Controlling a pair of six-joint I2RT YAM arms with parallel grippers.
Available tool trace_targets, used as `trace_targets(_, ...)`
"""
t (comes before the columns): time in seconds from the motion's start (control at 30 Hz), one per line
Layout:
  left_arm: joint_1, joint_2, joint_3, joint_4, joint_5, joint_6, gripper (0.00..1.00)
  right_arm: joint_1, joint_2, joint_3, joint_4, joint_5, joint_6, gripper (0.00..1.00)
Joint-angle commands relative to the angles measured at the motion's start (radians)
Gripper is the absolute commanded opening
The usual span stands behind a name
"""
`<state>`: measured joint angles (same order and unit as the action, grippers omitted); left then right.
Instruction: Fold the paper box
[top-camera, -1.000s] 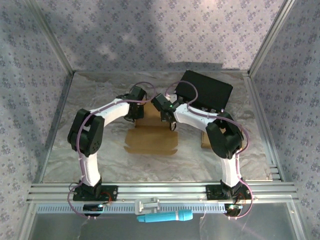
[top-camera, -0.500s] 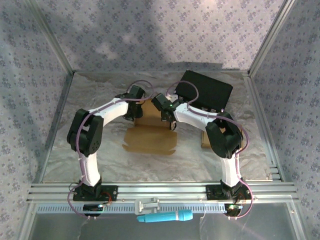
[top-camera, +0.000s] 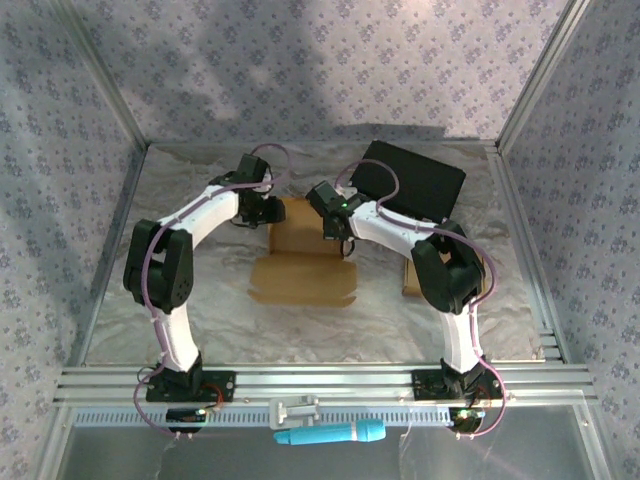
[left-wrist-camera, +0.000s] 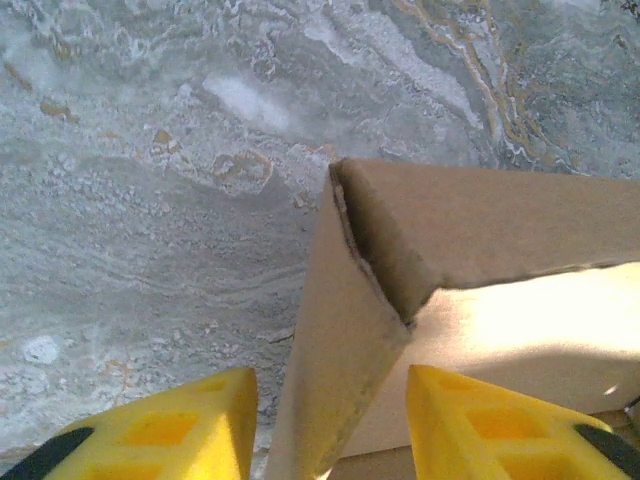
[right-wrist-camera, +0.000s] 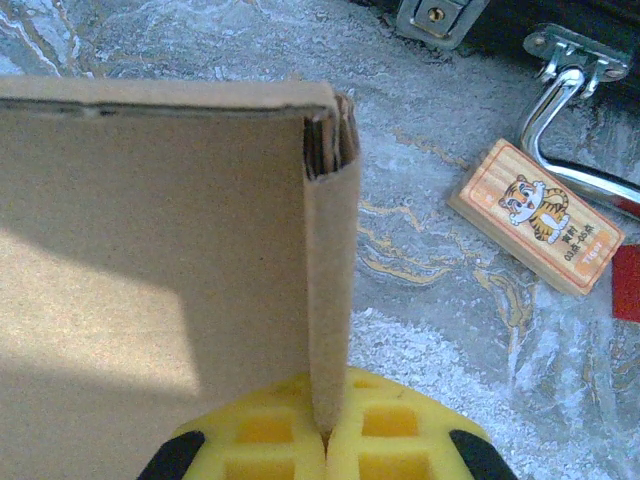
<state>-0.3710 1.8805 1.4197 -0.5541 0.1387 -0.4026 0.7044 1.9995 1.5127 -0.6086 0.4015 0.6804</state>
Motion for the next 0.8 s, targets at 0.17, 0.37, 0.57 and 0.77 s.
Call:
trace_targets(0.17,-0.011,-0.026,-0.004,-0.05,-0.056,0.032,0.47,-0.011,0.099,0.033,-0.127,-0.056,0.009,0.0)
trace_targets(0.37,-0.014,-0.119,-0.016,-0.076,-0.106,-0.024,0.51,-0.024,0.166,0.126,-0.265,-0.049,0.051,0.0)
trace_targets(0.57,0.011,-0.209,0.027,-0.211,-0.174,-0.097,0.51,-0.047,0.291,0.352,-0.571,-0.09,0.229,0.0)
trace_targets(0.77,0.071,-0.341,0.062,-0.34,-0.268,-0.158,0.51,-0.062,0.324,0.391,-0.679,-0.209,0.404,0.0)
